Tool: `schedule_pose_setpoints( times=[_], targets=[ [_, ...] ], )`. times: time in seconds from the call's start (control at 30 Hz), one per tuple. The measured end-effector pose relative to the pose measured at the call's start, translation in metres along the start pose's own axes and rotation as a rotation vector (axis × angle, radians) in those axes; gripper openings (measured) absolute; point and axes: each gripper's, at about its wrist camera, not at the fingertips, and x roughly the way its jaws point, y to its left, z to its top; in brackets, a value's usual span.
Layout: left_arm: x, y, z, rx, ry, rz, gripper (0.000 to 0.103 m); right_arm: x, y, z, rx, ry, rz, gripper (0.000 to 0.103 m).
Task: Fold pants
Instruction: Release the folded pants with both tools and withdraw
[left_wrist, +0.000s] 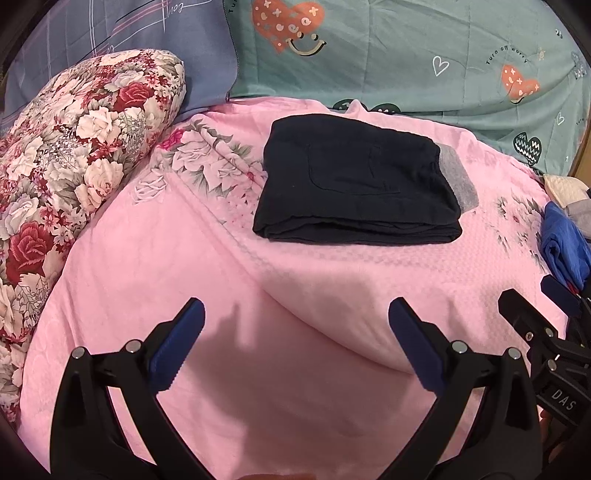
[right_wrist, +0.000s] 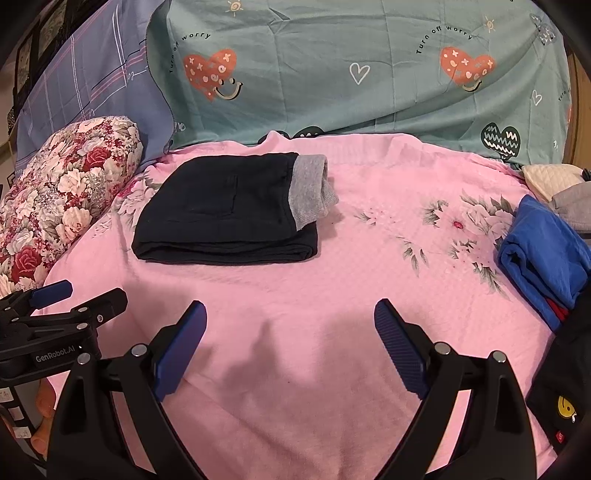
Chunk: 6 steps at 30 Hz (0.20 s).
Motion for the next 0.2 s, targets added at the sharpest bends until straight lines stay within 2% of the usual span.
schedule_pose_setpoints(
  times=[0.2],
  targets=[
    [0.0017, 0.0006, -0.0005, 0.000, -0.001, 0.030, 0.101, 0.0005, 0.0004, -0.0003, -0.006, 0.004, 0.003, 0.092]
  ],
)
